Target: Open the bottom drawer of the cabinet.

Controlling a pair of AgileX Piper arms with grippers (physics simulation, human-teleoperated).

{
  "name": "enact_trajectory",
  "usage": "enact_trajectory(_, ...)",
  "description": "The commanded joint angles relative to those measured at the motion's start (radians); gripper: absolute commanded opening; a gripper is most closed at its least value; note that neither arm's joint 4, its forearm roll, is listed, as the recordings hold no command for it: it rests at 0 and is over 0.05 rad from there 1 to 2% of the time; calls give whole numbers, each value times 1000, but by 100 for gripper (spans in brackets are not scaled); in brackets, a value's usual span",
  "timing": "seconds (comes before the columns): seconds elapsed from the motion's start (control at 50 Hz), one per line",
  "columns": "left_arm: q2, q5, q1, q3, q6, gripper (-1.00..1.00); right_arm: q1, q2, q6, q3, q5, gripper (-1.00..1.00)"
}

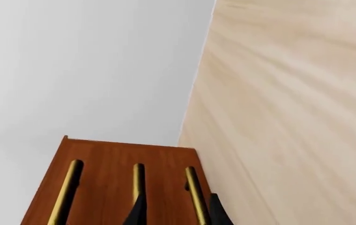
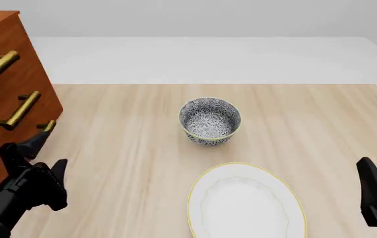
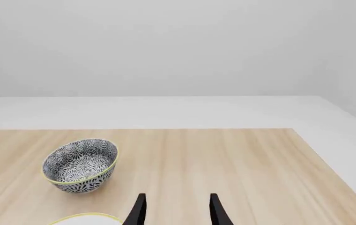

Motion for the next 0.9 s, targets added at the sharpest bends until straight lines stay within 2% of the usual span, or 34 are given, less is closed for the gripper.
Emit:
enact_trajectory(0.02,25,-5,22,0,4,100,0,0,0,0,0,100)
enact_trajectory(0.9,189,-5,71,-79,13,100,0,0,0,0,0,100)
